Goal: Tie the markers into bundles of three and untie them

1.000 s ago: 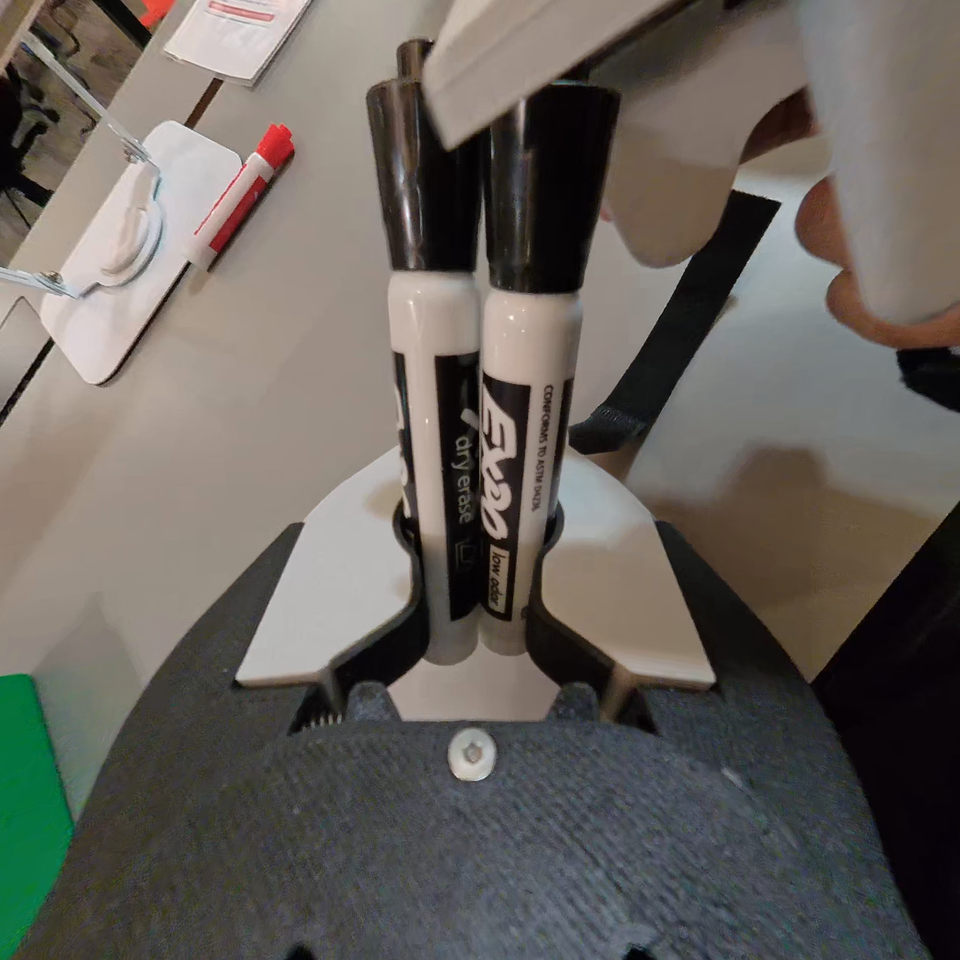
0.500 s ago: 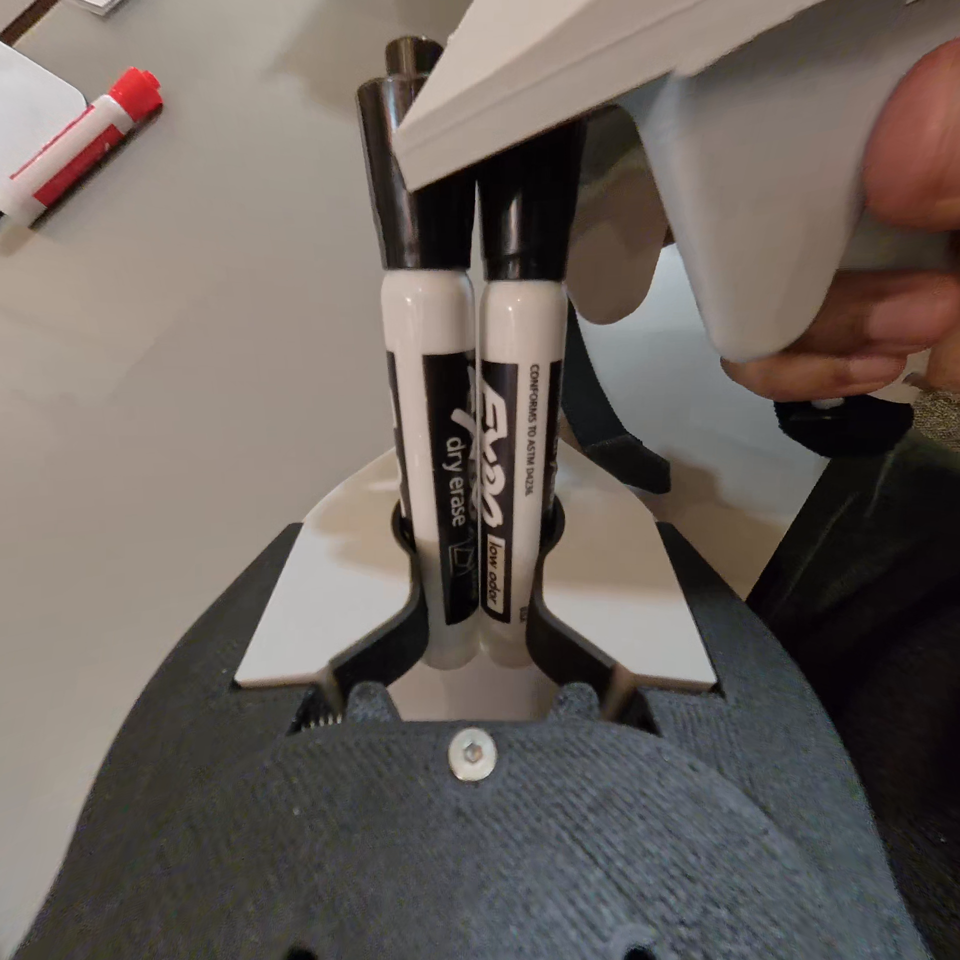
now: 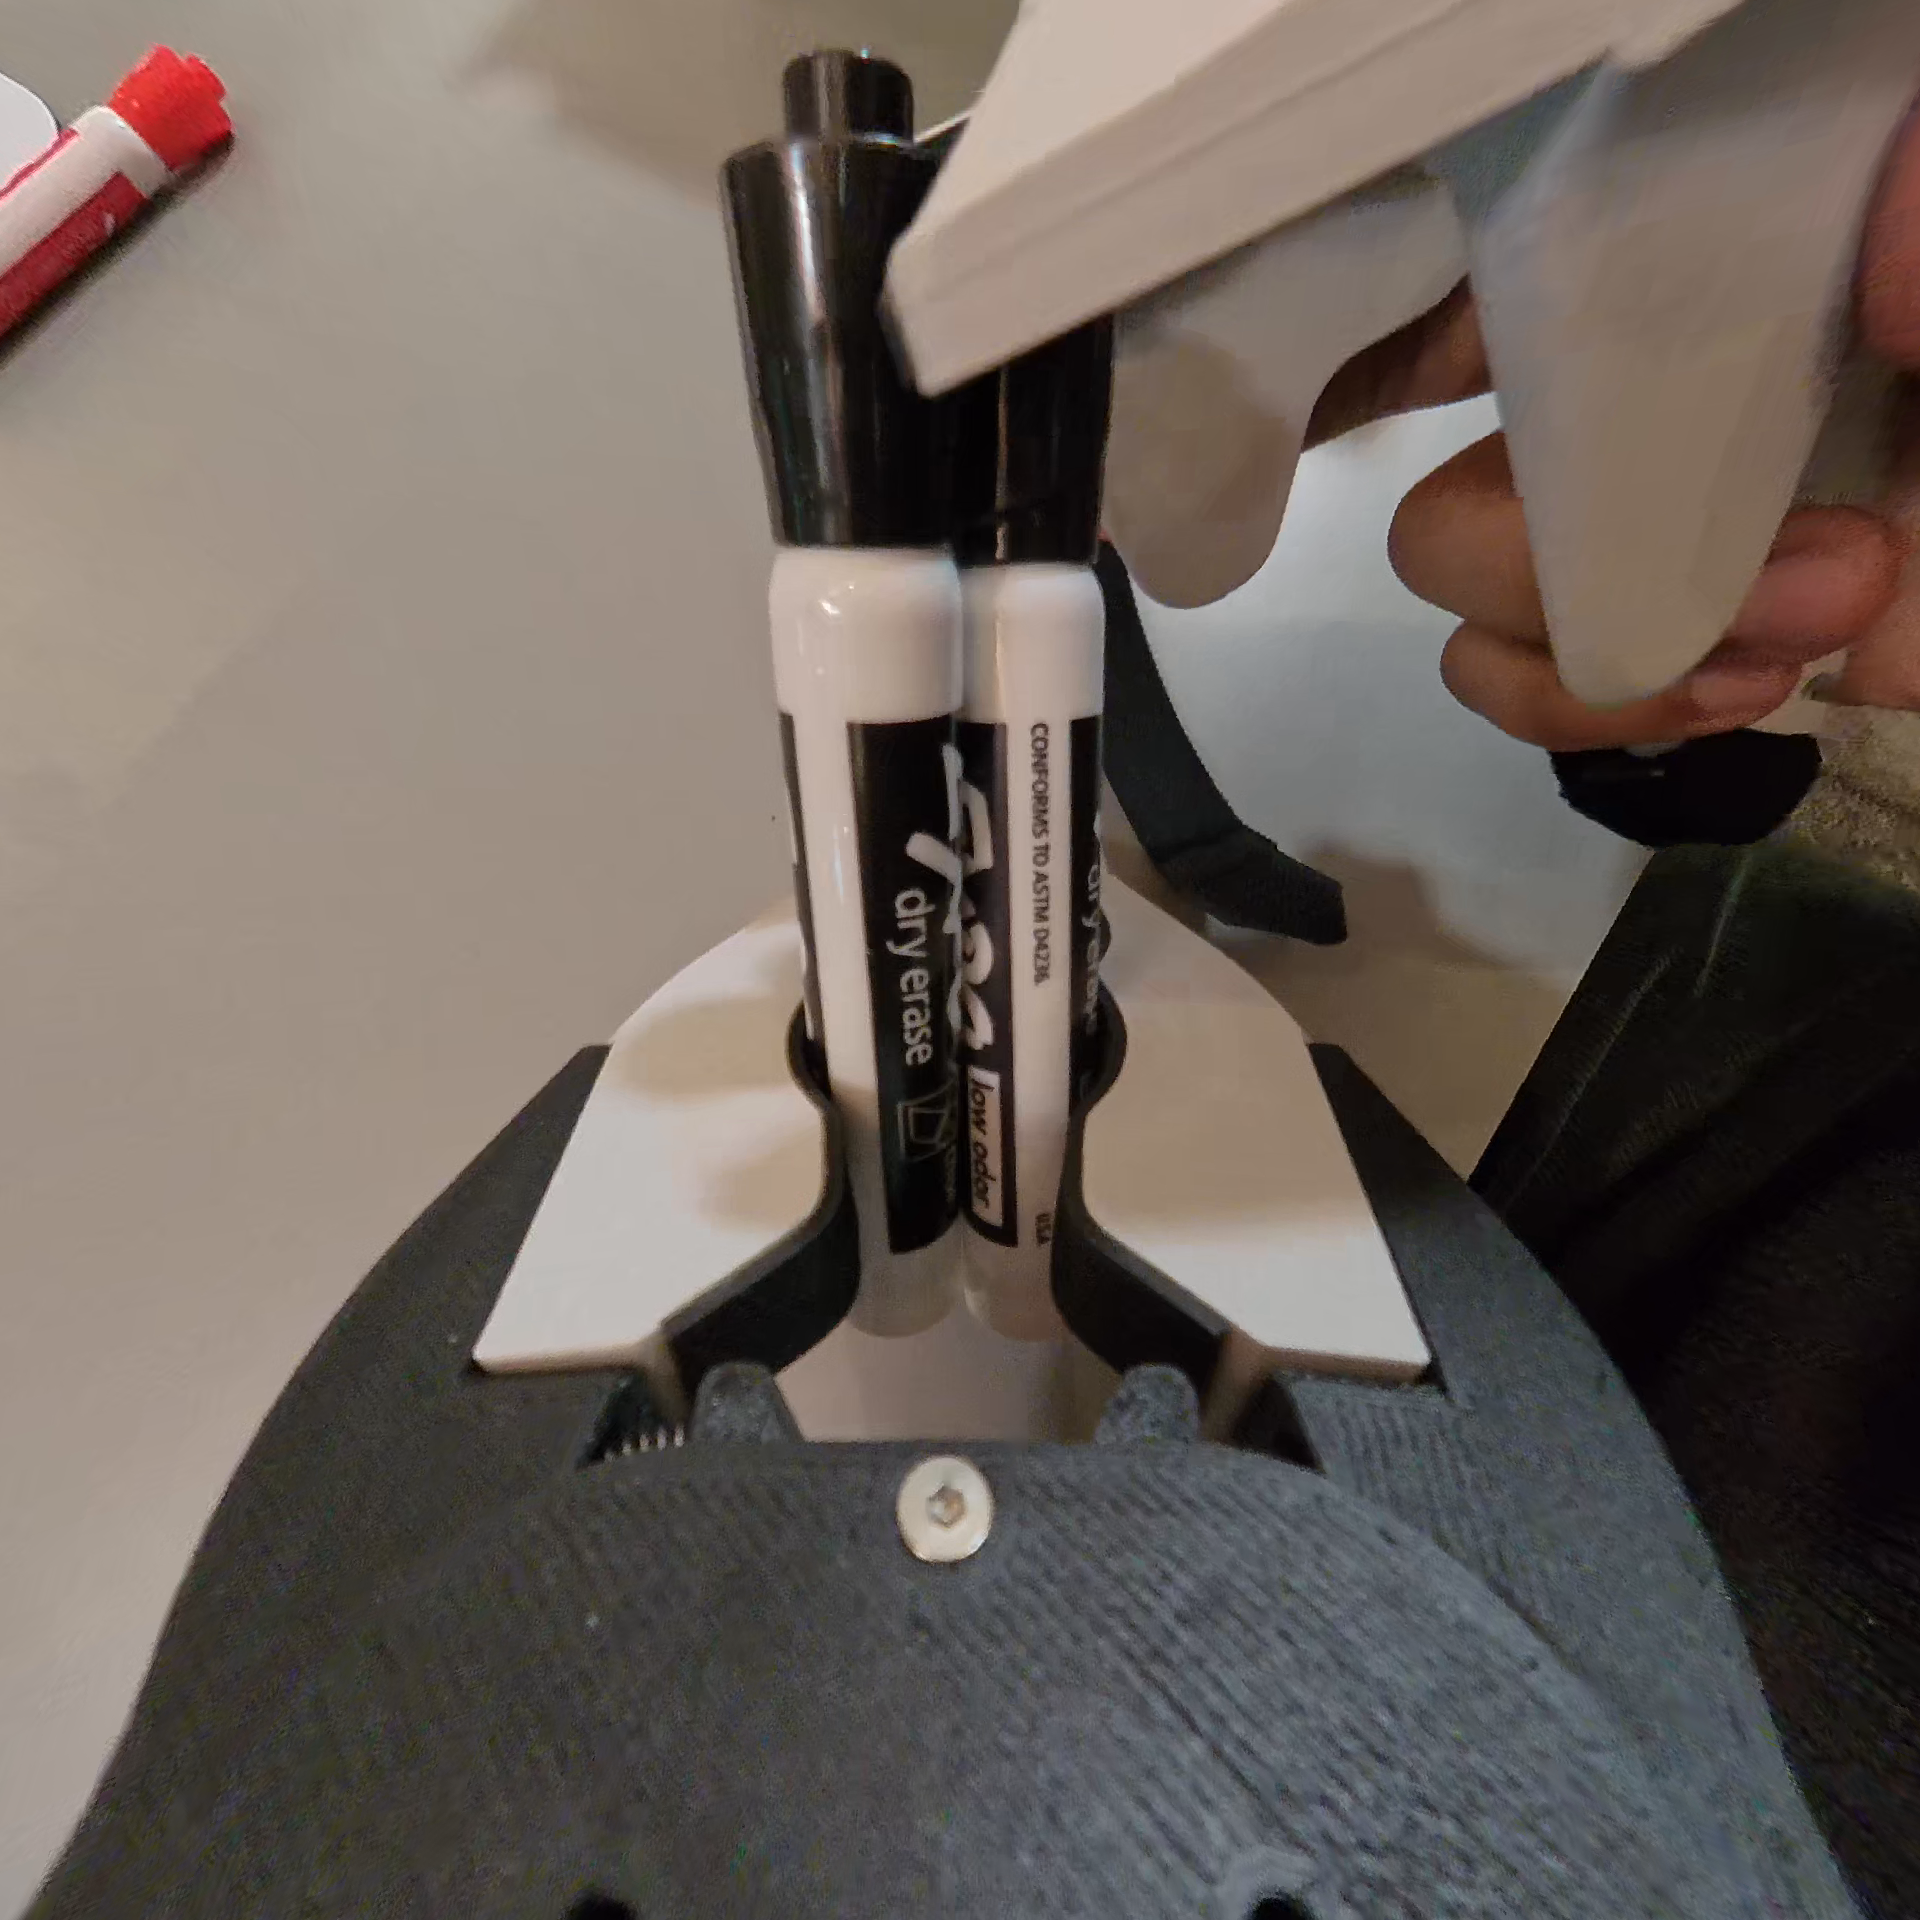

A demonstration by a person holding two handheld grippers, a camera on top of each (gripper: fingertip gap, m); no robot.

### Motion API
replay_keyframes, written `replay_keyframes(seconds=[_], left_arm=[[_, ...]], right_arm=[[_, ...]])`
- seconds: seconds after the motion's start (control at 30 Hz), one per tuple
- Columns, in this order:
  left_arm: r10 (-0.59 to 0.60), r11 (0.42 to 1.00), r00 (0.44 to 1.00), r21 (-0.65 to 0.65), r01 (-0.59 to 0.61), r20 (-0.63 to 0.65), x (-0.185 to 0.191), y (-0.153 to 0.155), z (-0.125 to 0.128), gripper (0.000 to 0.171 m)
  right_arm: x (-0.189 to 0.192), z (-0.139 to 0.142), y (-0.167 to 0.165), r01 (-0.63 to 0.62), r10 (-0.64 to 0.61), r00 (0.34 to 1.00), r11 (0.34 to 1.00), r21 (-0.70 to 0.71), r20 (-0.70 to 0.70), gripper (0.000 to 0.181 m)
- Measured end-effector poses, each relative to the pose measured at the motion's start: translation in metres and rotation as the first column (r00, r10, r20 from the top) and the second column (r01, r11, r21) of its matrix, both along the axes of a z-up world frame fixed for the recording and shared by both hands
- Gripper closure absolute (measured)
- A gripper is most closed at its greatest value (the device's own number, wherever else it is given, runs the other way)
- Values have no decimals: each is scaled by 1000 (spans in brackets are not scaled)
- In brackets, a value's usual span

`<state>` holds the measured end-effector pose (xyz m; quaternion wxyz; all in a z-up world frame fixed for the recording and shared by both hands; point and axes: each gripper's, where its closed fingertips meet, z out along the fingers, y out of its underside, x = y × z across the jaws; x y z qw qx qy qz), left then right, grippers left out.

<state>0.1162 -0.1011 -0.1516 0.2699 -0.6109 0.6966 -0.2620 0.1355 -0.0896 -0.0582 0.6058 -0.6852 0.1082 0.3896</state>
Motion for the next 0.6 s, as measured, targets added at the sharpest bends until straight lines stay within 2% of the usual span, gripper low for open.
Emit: replay_keyframes(seconds=[0.17,0.43,0.6], left_arm=[[-25,999,1000,-24,25,-17,0,-7,-4,126],[-23,996,1000,-85,22,-15,-1,-7,-3,126],[-31,999,999,-38,30,-27,-2,-5,-7,126]], right_arm=[[-5,-5,1,-15,16,1000,999,-30,27,135],[0,-9,0,-12,13,1000,999,-50,11,145],[-1,-12,-1,-13,16,999,998,-63,34,153]])
